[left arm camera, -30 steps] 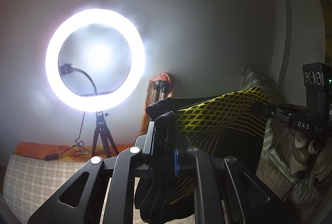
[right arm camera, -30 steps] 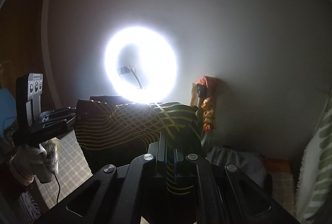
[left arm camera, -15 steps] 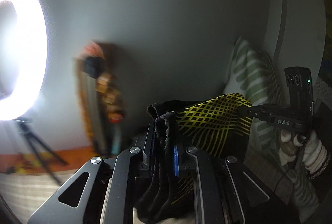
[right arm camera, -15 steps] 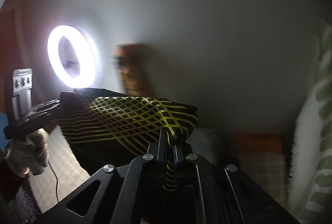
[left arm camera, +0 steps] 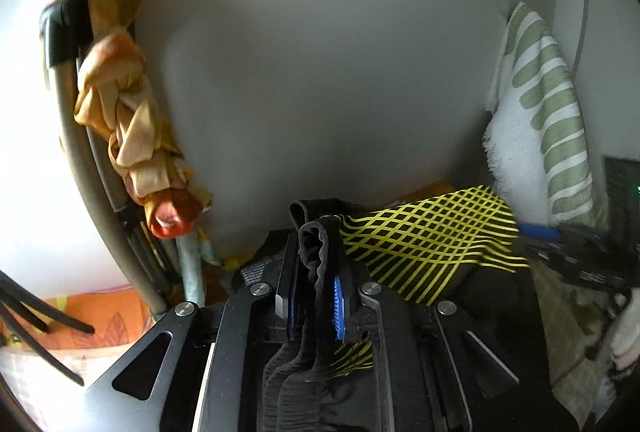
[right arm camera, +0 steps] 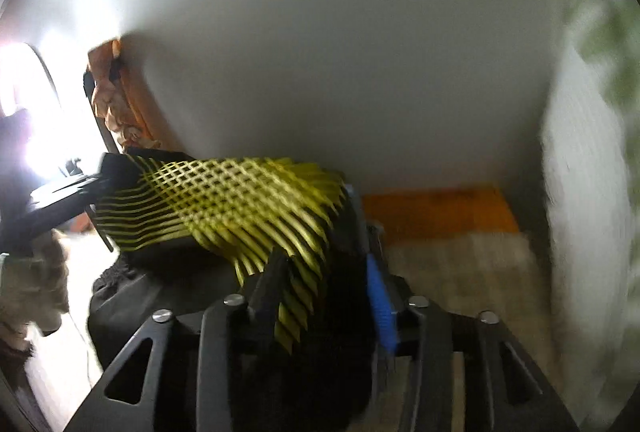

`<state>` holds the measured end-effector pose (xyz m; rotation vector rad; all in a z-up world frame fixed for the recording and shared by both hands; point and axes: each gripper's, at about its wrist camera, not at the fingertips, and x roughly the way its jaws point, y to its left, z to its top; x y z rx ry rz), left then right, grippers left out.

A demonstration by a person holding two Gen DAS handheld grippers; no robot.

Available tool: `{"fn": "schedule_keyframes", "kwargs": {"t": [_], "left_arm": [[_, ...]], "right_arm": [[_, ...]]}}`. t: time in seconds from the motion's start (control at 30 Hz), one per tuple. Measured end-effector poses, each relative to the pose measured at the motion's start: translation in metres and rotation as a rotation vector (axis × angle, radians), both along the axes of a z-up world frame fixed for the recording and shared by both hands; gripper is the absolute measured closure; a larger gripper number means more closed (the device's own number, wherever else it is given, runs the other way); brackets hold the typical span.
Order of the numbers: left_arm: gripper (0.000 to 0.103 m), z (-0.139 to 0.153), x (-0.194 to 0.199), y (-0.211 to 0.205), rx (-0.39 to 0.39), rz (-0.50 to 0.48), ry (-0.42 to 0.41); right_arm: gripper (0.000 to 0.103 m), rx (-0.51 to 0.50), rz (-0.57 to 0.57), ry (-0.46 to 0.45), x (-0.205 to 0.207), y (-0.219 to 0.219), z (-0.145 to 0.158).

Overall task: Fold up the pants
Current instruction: 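Lower the shorts onto the bed beside the pillow with both grippers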

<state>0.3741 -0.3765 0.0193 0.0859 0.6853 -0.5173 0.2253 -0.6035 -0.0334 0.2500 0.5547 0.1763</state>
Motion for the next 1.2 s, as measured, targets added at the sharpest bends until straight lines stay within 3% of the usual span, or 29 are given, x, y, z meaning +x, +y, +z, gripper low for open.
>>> {"fn": "schedule_keyframes", "kwargs": {"t": [0.07,0.13,0.23,0.27,0.4,0.57,0.8,0.93,1.0,1.03,1.07,1.13,1.2], "left_arm": [[0.091,-0.002,0.002,0.002,0.007,0.003,0.003],[0.090,-0.003,0.004,0.002,0.011,0.007,0.009],[0.079,-0.007,0.011,0.001,0.010,0.028,0.025],[0.068,-0.007,0.011,0.002,0.022,0.045,0.021],[0.056,0.003,0.000,0.016,0.050,0.059,-0.027],[0.054,0.017,-0.035,0.054,0.011,0.031,-0.045],[0.050,-0.008,-0.082,0.094,-0.007,-0.001,0.028],[0.051,-0.019,-0.081,0.105,-0.021,0.028,0.076],[0.051,-0.020,-0.082,0.108,-0.020,0.038,0.078],[0.051,-0.018,-0.084,0.109,-0.011,0.036,0.073],[0.051,-0.017,-0.084,0.107,-0.001,0.033,0.067],[0.051,-0.016,-0.088,0.104,0.007,0.022,0.059],[0.051,-0.015,-0.090,0.100,0.014,0.012,0.049]], "right_arm": [[0.057,0.062,0.049,0.003,-0.022,0.002,-0.006],[0.057,0.039,0.057,0.010,-0.033,0.007,-0.008],[0.056,0.082,0.069,0.046,-0.024,0.008,-0.009],[0.056,0.094,0.065,0.053,-0.020,0.005,-0.013],[0.056,0.107,0.095,0.052,-0.026,0.012,-0.010],[0.056,0.181,0.132,0.080,-0.056,0.025,-0.024],[0.055,0.281,0.131,0.139,-0.065,0.039,-0.043],[0.042,0.346,0.134,0.158,-0.059,0.041,-0.051],[0.054,0.355,0.151,0.157,-0.056,0.044,-0.049],[0.080,0.348,0.159,0.169,-0.054,0.047,-0.048],[0.090,0.331,0.151,0.169,-0.053,0.049,-0.046],[0.098,0.267,0.148,0.165,-0.054,0.055,-0.037],[0.099,0.176,0.139,0.152,-0.057,0.061,-0.025]]}}
